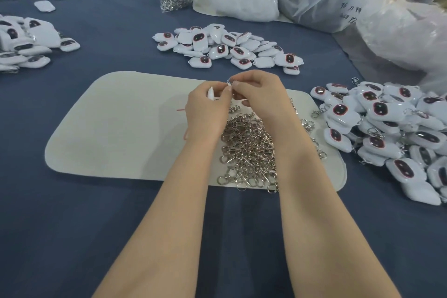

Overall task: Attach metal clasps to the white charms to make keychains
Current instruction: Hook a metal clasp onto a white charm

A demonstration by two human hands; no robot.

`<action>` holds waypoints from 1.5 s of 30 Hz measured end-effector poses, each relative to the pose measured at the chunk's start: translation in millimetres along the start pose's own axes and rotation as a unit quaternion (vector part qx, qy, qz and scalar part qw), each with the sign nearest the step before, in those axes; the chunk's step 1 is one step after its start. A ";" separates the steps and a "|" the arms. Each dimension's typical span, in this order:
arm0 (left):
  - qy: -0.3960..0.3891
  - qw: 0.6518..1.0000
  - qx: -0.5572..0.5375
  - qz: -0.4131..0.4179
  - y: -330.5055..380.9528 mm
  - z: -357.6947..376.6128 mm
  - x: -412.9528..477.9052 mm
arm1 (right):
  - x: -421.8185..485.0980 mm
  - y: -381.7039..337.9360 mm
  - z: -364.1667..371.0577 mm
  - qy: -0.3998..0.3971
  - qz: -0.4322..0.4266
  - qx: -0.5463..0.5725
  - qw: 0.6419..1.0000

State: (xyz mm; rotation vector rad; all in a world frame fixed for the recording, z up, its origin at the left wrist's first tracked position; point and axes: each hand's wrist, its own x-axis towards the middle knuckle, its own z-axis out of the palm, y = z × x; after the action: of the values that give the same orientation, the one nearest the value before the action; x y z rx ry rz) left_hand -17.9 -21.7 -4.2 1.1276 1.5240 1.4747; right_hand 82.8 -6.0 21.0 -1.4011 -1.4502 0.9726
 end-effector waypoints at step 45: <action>0.028 0.999 -0.035 -0.010 -3.2 -1.4 4.7 | 2.3 -0.9 15.6 0.022 -0.040 -0.030 0.998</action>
State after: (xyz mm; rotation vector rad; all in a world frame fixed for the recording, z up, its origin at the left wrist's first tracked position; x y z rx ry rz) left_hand -21.2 -17.7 -6.9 1.0356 1.5046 1.5455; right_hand 67.7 -3.2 17.1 -1.3878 -1.5030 0.8492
